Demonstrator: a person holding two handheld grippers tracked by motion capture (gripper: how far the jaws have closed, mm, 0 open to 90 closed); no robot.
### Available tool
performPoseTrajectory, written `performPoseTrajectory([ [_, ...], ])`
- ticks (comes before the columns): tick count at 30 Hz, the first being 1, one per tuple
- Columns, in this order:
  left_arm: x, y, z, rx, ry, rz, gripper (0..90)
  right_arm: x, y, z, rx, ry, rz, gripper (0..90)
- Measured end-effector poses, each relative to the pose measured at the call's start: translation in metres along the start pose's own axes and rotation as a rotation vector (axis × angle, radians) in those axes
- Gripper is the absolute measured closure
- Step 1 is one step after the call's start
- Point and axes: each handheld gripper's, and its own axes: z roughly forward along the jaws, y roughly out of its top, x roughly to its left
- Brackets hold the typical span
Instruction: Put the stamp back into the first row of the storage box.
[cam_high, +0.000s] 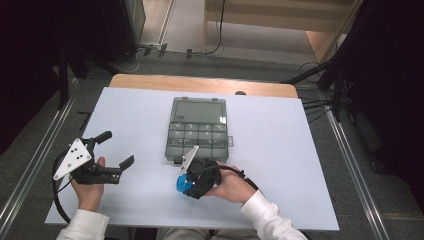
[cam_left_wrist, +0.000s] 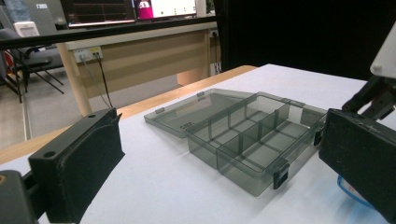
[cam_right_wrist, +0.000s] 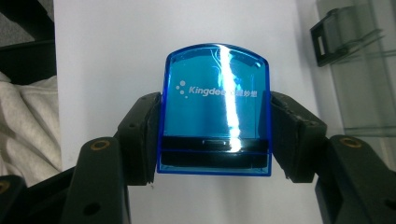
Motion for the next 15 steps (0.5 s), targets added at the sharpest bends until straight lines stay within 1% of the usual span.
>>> performPoseTrajectory([
  [1,0.0,0.0,0.0,0.001,0.001,-0.001,0.0,-0.001,0.001,-0.001,-0.01,-0.001,0.002,41.5],
  [2,0.0,0.0,0.0,0.001,0.002,0.0,0.0,-0.003,0.001,-0.003,-0.01,0.007,0.003,41.5],
  [3,0.0,0.0,0.0,0.001,0.0,0.0,0.0,-0.005,0.001,-0.005,-0.015,0.024,0.011,41.5],
  [4,0.001,0.0,0.0,-0.004,-0.003,-0.001,0.0,-0.006,0.002,-0.007,-0.026,0.028,0.023,41.5],
  [5,0.001,0.0,-0.001,-0.011,-0.007,-0.005,0.0,-0.008,0.002,-0.009,-0.037,0.046,0.024,41.5],
  [6,0.001,0.0,-0.001,-0.017,-0.01,-0.007,0.0,-0.01,0.002,-0.01,-0.043,0.042,0.022,41.5],
  [7,0.001,0.0,-0.001,-0.022,-0.008,-0.008,0.0,-0.011,0.002,-0.012,-0.04,0.044,0.037,41.5],
  [8,0.001,0.0,-0.001,-0.02,-0.005,-0.008,0.0,-0.014,0.002,-0.013,-0.043,0.046,0.027,41.5],
  [12,0.001,0.0,-0.001,-0.019,-0.004,-0.007,0.0,-0.02,0.004,-0.019,-0.039,0.036,0.039,41.6],
  [13,0.001,0.0,-0.001,-0.019,-0.004,-0.007,0.0,-0.023,0.005,-0.021,-0.041,0.041,0.036,41.6],
  [14,0.001,0.0,-0.001,-0.02,-0.005,-0.007,0.0,-0.025,0.005,-0.023,-0.044,0.051,0.045,41.5],
  [15,0.001,0.0,-0.001,-0.019,-0.005,-0.006,0.0,-0.028,0.006,-0.024,-0.048,0.048,0.042,41.6],
])
